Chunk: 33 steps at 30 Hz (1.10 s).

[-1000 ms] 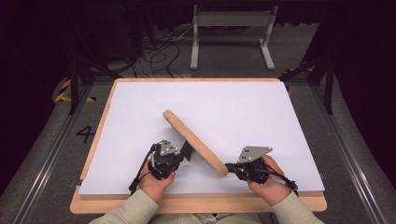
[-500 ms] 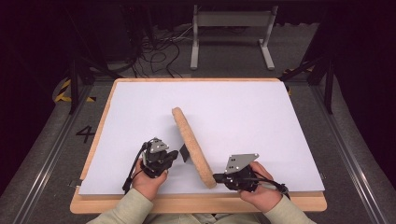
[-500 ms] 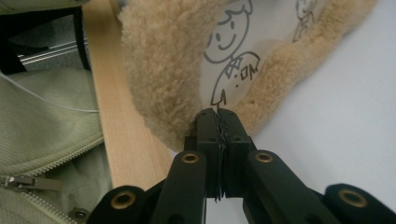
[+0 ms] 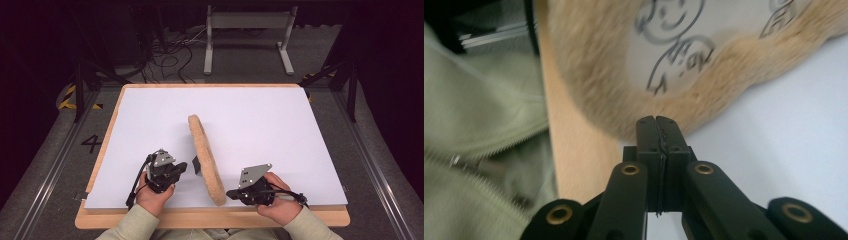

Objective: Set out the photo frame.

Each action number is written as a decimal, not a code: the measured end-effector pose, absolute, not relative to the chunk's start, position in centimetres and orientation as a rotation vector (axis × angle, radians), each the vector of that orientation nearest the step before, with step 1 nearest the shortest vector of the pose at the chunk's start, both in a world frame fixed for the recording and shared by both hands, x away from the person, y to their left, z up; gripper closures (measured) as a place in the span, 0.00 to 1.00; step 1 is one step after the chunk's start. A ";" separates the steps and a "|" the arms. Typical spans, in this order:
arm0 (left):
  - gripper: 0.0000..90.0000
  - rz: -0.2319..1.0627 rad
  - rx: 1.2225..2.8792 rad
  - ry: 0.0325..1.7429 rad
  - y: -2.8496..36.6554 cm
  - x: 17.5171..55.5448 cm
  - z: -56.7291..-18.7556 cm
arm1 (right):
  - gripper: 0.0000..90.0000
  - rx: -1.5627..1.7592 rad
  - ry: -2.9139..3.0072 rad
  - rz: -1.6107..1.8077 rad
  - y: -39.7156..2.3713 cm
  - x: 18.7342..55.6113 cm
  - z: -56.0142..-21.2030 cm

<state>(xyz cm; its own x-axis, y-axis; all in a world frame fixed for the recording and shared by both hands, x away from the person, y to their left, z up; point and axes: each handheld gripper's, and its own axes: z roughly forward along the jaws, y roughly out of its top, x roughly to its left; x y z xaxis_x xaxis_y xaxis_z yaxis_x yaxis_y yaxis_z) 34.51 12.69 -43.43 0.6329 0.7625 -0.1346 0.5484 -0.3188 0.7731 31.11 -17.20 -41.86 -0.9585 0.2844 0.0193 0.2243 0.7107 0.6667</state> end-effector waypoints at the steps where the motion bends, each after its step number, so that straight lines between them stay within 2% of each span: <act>1: 0.98 0.321 2.009 1.024 12.8 34.6 -43.4 | 1.00 0.406 2.848 1.073 -17.2 31.0 -41.9; 9: 0.98 0.322 2.009 1.005 12.5 34.6 -43.3 | 1.00 0.293 2.942 1.084 -15.9 30.0 -42.7; 33: 0.97 0.339 1.994 1.015 12.9 34.4 -43.3 | 1.00 0.452 2.797 1.145 -12.4 33.2 -43.4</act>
